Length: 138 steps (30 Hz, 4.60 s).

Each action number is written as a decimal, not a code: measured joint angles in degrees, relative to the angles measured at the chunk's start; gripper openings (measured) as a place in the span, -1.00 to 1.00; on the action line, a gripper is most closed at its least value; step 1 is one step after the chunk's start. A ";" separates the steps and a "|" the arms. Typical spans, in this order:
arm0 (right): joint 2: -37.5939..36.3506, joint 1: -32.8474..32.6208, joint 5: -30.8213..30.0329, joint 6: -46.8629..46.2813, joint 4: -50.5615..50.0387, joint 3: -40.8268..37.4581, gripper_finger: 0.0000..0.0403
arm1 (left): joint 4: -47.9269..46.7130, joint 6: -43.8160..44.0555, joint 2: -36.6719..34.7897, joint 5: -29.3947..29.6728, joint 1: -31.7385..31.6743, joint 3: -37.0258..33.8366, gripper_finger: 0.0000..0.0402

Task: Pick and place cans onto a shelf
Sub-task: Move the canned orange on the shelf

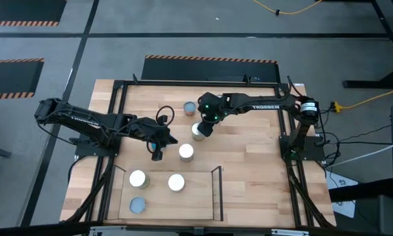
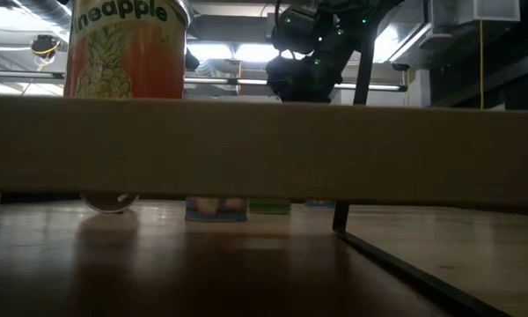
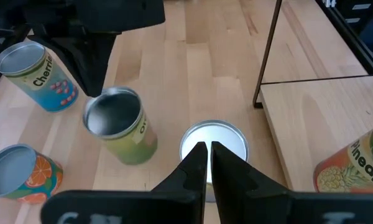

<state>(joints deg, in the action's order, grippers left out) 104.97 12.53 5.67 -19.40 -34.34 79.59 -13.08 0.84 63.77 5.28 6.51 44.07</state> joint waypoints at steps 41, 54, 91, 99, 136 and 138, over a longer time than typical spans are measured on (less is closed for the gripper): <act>-31.59 0.00 -7.15 12.09 -6.92 -17.87 -0.71 | 10.88 13.61 0.00 8.43 -7.74 0.00 -0.33; -35.60 0.00 -4.88 10.51 8.95 -36.65 -0.71 | 13.96 15.31 6.21 6.14 -13.24 9.65 -0.33; -35.58 0.00 -1.01 10.62 25.63 -51.93 -0.71 | -20.72 27.58 36.63 -3.52 -19.24 31.33 -0.33; -35.58 -0.02 -0.98 10.62 26.03 -51.93 -0.71 | -21.99 27.58 38.34 -3.67 -19.24 31.36 -0.33; -35.58 0.00 -0.98 10.64 26.41 -51.93 -0.71 | -23.56 25.10 36.65 -4.79 -19.19 32.08 -0.99; -35.58 -0.02 -0.98 10.64 26.41 -51.93 -0.71 | -23.22 24.53 35.22 -4.83 -19.19 32.62 -0.99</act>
<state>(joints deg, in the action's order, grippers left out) 69.38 12.51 4.69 -8.75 -7.94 27.66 -36.30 25.38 98.99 0.45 -12.69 76.70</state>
